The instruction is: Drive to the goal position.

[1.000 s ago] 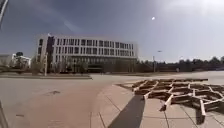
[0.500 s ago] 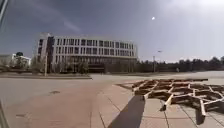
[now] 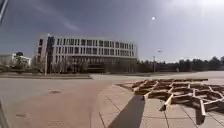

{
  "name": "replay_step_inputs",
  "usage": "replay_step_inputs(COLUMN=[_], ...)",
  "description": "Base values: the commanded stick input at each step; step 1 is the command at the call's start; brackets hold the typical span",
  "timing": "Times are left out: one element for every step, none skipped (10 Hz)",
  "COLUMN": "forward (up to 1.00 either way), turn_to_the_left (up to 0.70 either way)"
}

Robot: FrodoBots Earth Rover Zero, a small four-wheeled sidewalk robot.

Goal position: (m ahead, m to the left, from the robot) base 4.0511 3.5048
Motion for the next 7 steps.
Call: replay_step_inputs(forward=[0.05, 0.05, 0.05, 0.05, 0.05, 0.05, 0.05], turn_to_the_left=[0.00, 0.00, 0.00, 0.00, 0.00, 0.00, 0.00])
